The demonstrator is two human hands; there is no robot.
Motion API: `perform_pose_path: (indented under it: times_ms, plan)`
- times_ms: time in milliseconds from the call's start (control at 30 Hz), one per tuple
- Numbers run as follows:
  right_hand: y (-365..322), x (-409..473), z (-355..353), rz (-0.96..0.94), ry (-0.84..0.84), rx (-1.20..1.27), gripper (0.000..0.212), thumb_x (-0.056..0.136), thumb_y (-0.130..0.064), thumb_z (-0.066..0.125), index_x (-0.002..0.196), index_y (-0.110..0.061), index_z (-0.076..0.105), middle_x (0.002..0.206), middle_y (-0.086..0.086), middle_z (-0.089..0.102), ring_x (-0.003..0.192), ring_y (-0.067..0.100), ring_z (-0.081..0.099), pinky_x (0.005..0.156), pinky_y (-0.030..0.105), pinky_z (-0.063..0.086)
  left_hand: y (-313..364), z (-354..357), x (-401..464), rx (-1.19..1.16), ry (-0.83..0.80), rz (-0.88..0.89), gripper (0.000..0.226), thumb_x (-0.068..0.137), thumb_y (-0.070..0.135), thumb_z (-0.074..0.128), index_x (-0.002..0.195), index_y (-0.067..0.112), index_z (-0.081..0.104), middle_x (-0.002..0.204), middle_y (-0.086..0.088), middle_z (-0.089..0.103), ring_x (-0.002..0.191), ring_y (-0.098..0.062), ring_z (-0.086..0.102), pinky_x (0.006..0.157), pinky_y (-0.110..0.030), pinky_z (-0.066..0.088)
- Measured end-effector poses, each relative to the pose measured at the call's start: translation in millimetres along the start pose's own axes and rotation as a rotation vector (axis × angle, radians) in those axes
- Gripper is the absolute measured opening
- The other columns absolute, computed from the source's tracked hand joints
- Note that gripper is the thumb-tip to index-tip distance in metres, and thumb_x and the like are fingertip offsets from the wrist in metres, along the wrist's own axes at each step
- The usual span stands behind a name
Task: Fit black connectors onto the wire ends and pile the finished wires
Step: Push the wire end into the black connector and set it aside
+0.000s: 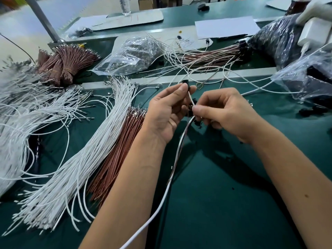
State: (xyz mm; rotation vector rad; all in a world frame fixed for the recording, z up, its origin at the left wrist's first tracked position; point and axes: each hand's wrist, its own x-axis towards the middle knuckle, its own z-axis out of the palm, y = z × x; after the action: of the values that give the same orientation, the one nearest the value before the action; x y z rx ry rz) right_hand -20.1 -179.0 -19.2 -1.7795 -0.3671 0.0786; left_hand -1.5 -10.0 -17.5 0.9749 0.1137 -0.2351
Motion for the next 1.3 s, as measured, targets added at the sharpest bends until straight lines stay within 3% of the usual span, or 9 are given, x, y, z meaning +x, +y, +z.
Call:
perform_pose_path:
  times_ms: [200,367,500,633,767,1033,1100,1233,1300]
  plan:
    - [-3.6,-9.2,-21.8,0.144,-0.544,0.043,0.019,0.086,-0.02,0.073,0.069,-0.017,0.065,0.066,0.006,0.063,0.052,0.008,0.052,0.039,0.015,0.031,4.9,-0.5,-3.3,-0.121,-0.049,0.021,0.026,0.073,0.014,0.072,0.098,0.009,0.067,0.086,-0.006,0.077,0.064,-0.008,0.067,0.059,-0.016,0.053]
    - [-0.2,-4.4,-14.4,0.092,-0.292,0.182,0.025,0.092,-0.038,0.074,0.088,-0.013,0.075,0.072,0.007,0.064,0.053,0.01,0.05,0.035,0.014,0.029,4.3,-1.3,-1.8,-0.113,-0.133,0.021,0.022,0.075,0.008,0.07,0.097,0.006,0.072,0.088,-0.009,0.077,0.068,-0.012,0.071,0.068,-0.021,0.057]
    - [1.0,-0.8,-6.5,0.061,-0.09,0.166,0.022,0.087,-0.037,0.07,0.08,-0.018,0.078,0.07,0.006,0.066,0.051,0.009,0.051,0.04,0.017,0.031,2.4,-2.1,-2.4,-0.068,-0.165,0.007,0.019,0.075,0.006,0.071,0.093,0.006,0.076,0.092,-0.012,0.076,0.073,-0.017,0.072,0.071,-0.023,0.059]
    - [1.1,-4.0,-15.8,0.023,-0.326,0.016,0.02,0.091,-0.033,0.072,0.084,-0.017,0.082,0.078,0.008,0.075,0.067,0.016,0.062,0.058,0.025,0.047,8.0,-7.0,0.5,-0.129,-0.08,0.048,0.014,0.073,0.011,0.073,0.086,0.011,0.078,0.089,-0.007,0.076,0.071,-0.01,0.067,0.067,-0.017,0.055]
    - [-0.1,-7.7,-21.9,0.063,-0.656,0.042,0.025,0.099,-0.029,0.065,0.111,-0.012,0.079,0.094,0.011,0.077,0.081,0.021,0.068,0.067,0.03,0.055,14.2,-13.5,0.8,-0.182,-0.078,0.066,0.012,0.073,0.011,0.072,0.084,0.011,0.077,0.086,-0.006,0.076,0.067,-0.008,0.065,0.062,-0.015,0.053]
    - [4.3,0.1,3.0,0.082,-0.137,0.155,0.038,0.088,-0.036,0.069,0.087,0.002,0.072,0.071,0.011,0.066,0.053,0.013,0.056,0.038,0.019,0.036,5.7,-7.2,-0.9,0.129,-0.159,-0.003,0.022,0.074,0.012,0.072,0.095,0.006,0.072,0.086,-0.007,0.075,0.062,-0.01,0.061,0.058,-0.019,0.051]
    - [5.1,-1.1,-3.0,0.103,-0.25,0.112,0.034,0.089,-0.031,0.071,0.082,0.002,0.073,0.065,0.009,0.065,0.05,0.012,0.054,0.036,0.018,0.035,5.6,-7.8,1.0,0.099,-0.098,-0.002,0.021,0.076,0.012,0.072,0.097,0.007,0.071,0.085,-0.005,0.076,0.06,-0.007,0.06,0.057,-0.016,0.049]
    - [-0.4,-9.0,-12.0,0.212,-0.764,0.053,0.023,0.098,-0.02,0.065,0.083,-0.009,0.077,0.062,-0.001,0.067,0.044,0.003,0.055,0.036,0.014,0.038,10.5,-16.6,4.9,-0.042,-0.002,0.025,0.027,0.073,0.012,0.073,0.1,0.008,0.069,0.086,-0.005,0.076,0.06,-0.007,0.061,0.058,-0.015,0.049]
    - [0.2,-9.6,-8.6,0.236,-0.73,0.088,0.026,0.097,-0.029,0.065,0.084,-0.009,0.077,0.065,0.002,0.068,0.046,0.005,0.058,0.037,0.015,0.04,10.2,-17.9,5.3,-0.018,0.007,0.032,0.027,0.075,0.01,0.074,0.101,0.007,0.068,0.087,-0.007,0.076,0.06,-0.008,0.061,0.058,-0.016,0.049]
